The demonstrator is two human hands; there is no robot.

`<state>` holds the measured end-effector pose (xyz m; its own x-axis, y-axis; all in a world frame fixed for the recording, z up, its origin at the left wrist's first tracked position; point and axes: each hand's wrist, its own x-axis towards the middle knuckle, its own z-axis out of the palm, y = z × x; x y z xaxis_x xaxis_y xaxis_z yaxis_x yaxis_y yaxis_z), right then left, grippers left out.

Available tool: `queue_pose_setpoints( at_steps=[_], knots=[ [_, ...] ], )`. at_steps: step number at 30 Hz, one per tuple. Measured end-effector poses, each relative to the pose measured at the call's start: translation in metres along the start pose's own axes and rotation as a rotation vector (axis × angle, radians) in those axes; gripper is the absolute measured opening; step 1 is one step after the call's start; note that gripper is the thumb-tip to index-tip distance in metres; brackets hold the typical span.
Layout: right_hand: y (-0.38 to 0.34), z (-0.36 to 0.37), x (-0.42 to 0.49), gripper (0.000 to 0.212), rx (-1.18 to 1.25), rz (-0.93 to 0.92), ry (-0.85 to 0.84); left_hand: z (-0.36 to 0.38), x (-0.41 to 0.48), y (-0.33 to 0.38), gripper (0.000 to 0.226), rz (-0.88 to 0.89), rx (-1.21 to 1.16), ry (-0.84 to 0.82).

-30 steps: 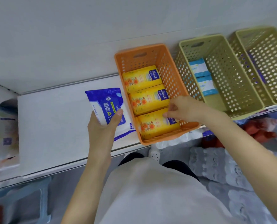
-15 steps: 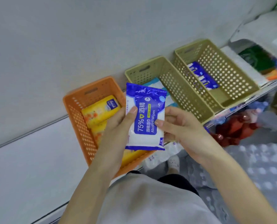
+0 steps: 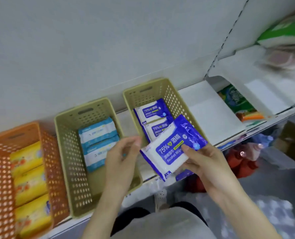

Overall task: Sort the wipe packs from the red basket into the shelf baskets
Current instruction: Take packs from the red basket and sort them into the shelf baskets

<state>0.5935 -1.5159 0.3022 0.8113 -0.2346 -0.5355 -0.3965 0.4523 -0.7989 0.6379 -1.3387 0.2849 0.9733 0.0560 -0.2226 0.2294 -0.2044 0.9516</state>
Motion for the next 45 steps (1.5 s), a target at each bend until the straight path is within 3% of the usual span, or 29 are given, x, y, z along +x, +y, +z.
queue_pose_setpoints(
  at_steps=[2, 6, 8, 12, 15, 17, 19, 21, 23, 24, 26, 28, 30, 34, 36, 45],
  knots=[
    [-0.001, -0.01, 0.019, 0.039, 0.033, 0.084, 0.066, 0.012, 0.006, -0.014, 0.013, 0.091, 0.206, 0.138],
    [-0.001, -0.006, 0.049, 0.038, 0.075, 0.241, 0.073, 0.031, 0.006, -0.037, 0.05, 0.12, 0.483, 0.024],
    [-0.002, -0.002, 0.059, 0.038, 0.12, 0.286, 0.068, 0.034, 0.005, -0.04, 0.058, 0.176, 0.555, 0.005],
    [-0.008, 0.001, 0.062, 0.038, 0.174, 0.295, -0.028, 0.029, 0.011, -0.028, 0.049, 0.189, 0.468, -0.016],
    [-0.013, 0.003, 0.052, 0.037, 0.147, 0.249, -0.112, 0.023, 0.021, -0.004, 0.026, 0.018, 0.088, -0.071],
    [-0.017, 0.003, 0.052, 0.047, 0.043, 0.208, -0.141, 0.018, 0.031, 0.005, 0.019, -0.053, -0.081, -0.078],
    [-0.029, 0.002, 0.061, 0.063, -0.153, 0.096, -0.069, 0.011, 0.037, 0.006, 0.021, -0.019, -0.077, -0.114],
    [-0.05, -0.001, 0.074, 0.072, -0.566, -0.196, -0.027, 0.007, 0.039, 0.007, 0.023, 0.007, -0.043, -0.193],
    [-0.07, 0.001, 0.087, 0.07, -1.022, -0.458, -0.253, 0.006, 0.037, 0.007, 0.022, 0.015, -0.006, -0.27],
    [-0.078, 0.006, 0.093, 0.061, -1.144, -0.44, -0.451, 0.007, 0.037, 0.006, 0.021, 0.011, 0.006, -0.297],
    [-0.087, 0.024, 0.101, 0.039, -1.212, -0.185, -0.804, 0.011, 0.036, 0.004, 0.02, -0.003, 0.02, -0.323],
    [-0.088, 0.037, 0.116, 0.021, -1.325, -0.078, -0.955, 0.016, 0.035, 0.001, 0.022, 0.007, 0.046, -0.314],
    [-0.086, 0.041, 0.137, 0.015, -1.377, -0.02, -0.988, 0.019, 0.034, -0.008, 0.026, 0.082, 0.174, -0.225],
    [-0.065, 0.033, 0.176, 0.011, -1.518, 0.116, -1.036, 0.024, 0.028, -0.035, 0.061, 0.257, 0.557, -0.012],
    [-0.042, 0.029, 0.185, 0.013, -1.584, 0.158, -1.058, 0.028, 0.025, -0.049, 0.067, 0.295, 0.686, 0.036],
    [0.005, 0.02, 0.187, 0.027, -1.821, -0.038, -0.944, 0.036, 0.025, -0.064, 0.066, 0.246, 0.752, 0.046]
  ],
)
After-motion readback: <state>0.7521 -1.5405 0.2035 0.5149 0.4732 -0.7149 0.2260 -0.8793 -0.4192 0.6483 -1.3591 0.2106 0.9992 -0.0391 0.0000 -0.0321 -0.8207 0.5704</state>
